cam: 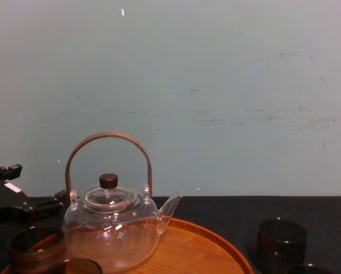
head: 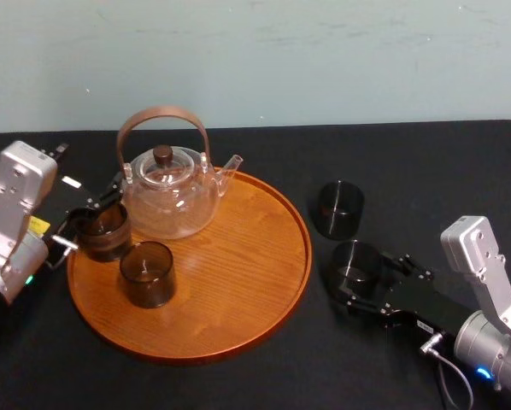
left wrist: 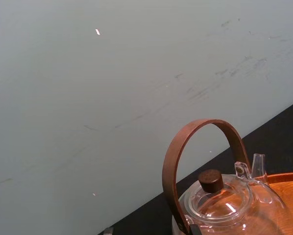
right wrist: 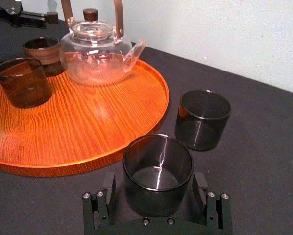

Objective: Pick up the glass from the table and place it on the tray.

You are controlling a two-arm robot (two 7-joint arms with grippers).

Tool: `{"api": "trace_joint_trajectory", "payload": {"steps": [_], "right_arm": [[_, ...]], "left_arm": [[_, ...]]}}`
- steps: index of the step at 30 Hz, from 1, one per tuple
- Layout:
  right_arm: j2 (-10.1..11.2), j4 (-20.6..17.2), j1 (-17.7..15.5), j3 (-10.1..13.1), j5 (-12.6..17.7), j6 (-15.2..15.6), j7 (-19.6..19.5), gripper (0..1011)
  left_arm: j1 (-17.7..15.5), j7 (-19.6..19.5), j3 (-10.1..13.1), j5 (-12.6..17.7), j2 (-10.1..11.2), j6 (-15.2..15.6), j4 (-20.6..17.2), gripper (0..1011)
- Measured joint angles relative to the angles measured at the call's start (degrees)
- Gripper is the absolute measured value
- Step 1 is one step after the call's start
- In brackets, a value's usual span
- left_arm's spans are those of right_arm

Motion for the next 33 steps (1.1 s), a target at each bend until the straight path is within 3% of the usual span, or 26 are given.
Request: {"api": "trace_joint_trajectory", "payload": {"steps": [15,33], "right_arm": [[-1.98,2.05,1.02,0.75,-1.42,1.09,1.53,1002],[-5.13,8.36,6.68,-0.66,-3.35,0.9,2.91,1002]], "left_arm": [[0.0,0.0,0.0,0.0,0.0,0.0,0.0,1001],[0.0,0.0,0.0,0.0,0.0,0.0,0.0,1001]]}}
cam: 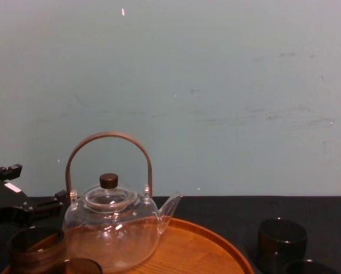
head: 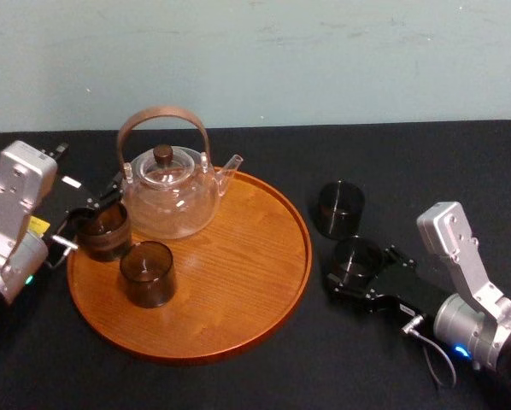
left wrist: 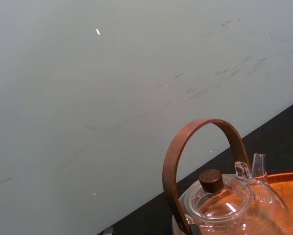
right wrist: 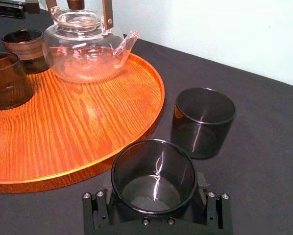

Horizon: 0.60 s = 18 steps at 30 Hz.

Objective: Pick up the glass from the table and place it on the tray.

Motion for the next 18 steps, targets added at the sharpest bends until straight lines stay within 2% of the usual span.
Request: {"api": "trace_joint_trajectory", "payload": {"steps": [7,16,18], "right_arm": [[-1.56,3.17,2.23,-0.76,-0.08,-0.23,0.58,1002],[-1.5,3.03,2.13,-0.75,-0.03,-0.22,0.58,1002],[-1.47,2.99,2.11,-0.74,-0.02,-0.22,0.57,972]], "left_arm": [[0.0,0.0,0.0,0.0,0.0,0.0,0.0,1001],[0.0,0.0,0.0,0.0,0.0,0.0,0.0,1001],[0.0,0.0,0.0,0.0,0.0,0.0,0.0,1001]]}}
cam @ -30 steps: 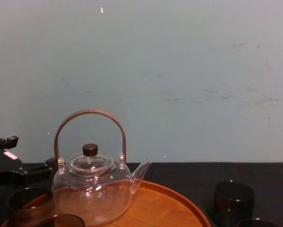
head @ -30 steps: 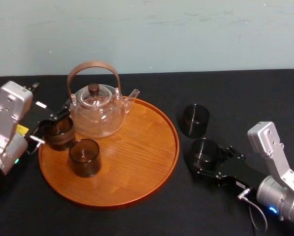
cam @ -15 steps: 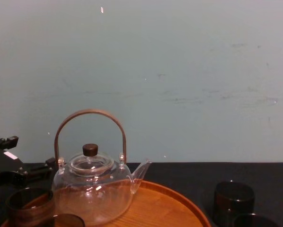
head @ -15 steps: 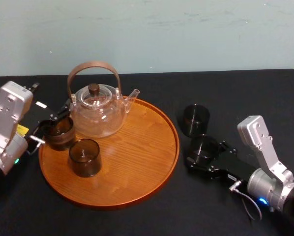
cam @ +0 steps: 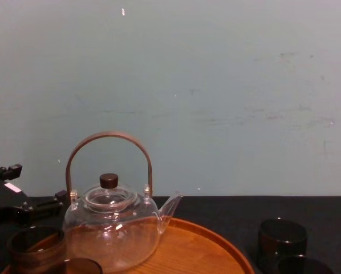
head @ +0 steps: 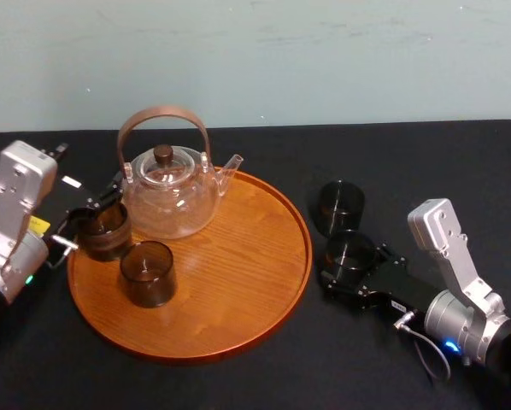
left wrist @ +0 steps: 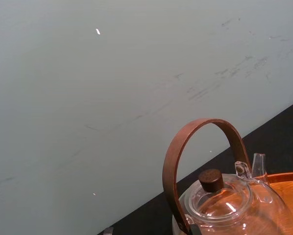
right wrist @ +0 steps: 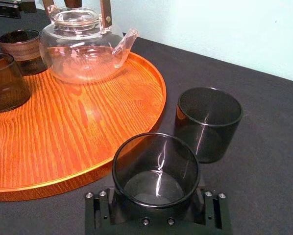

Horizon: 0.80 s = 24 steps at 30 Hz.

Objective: Pick up the glass from the table and place it on the tray.

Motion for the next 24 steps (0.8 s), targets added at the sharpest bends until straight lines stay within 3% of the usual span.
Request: {"api": "trace_joint_trajectory", "payload": {"steps": [4,24], "right_arm": [[0.04,-0.07,-0.05,0.02,0.02,0.0,-0.04,905],[0.29,-0.12,-0.18,0.34,0.52,-0.45,0.27,905]], "left_arm": [[0.0,0.0,0.01,0.0,0.0,0.0,0.0,1001],[0.0,0.0,0.0,0.0,0.0,0.0,0.0,1001]]}}
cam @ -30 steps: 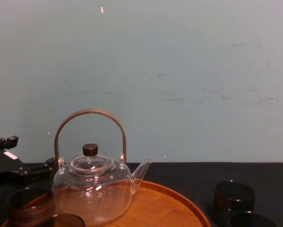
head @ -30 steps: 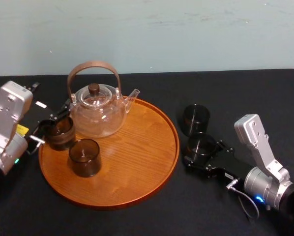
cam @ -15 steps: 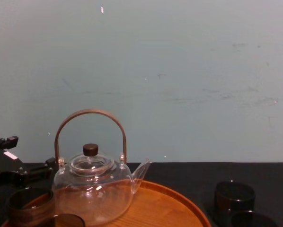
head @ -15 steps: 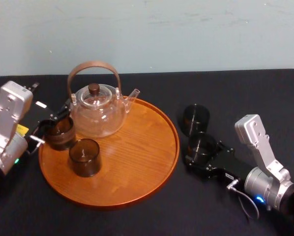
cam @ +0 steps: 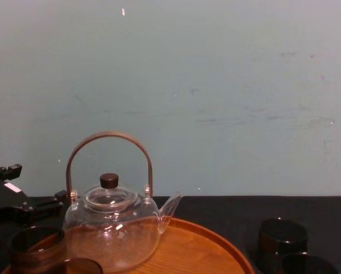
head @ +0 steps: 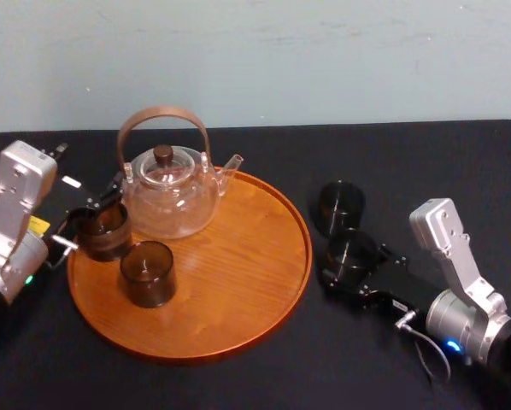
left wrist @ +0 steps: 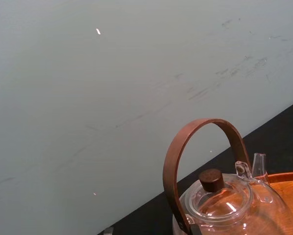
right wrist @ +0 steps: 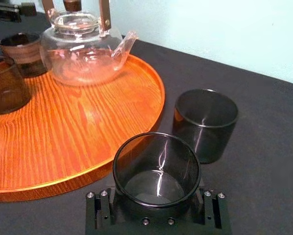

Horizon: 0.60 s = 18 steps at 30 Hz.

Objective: Pick up the glass from the table and place it on the tray.

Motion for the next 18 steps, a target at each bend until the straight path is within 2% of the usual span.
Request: {"api": "trace_joint_trajectory", "payload": {"steps": [5,9,18], "right_arm": [[0.51,-0.11,0.01,0.32,1.78,-0.98,2.13,904],[0.77,-1.62,0.16,-0.56,2.97,-1.3,3.75,904],[0.38,-4.67,1.96,-4.88,3.8,-1.02,6.11,904]], "left_arm": [[0.0,0.0,0.0,0.0,0.0,0.0,0.0,1001],[0.0,0.0,0.0,0.0,0.0,0.0,0.0,1001],[0.0,0.0,0.0,0.0,0.0,0.0,0.0,1001]]}}
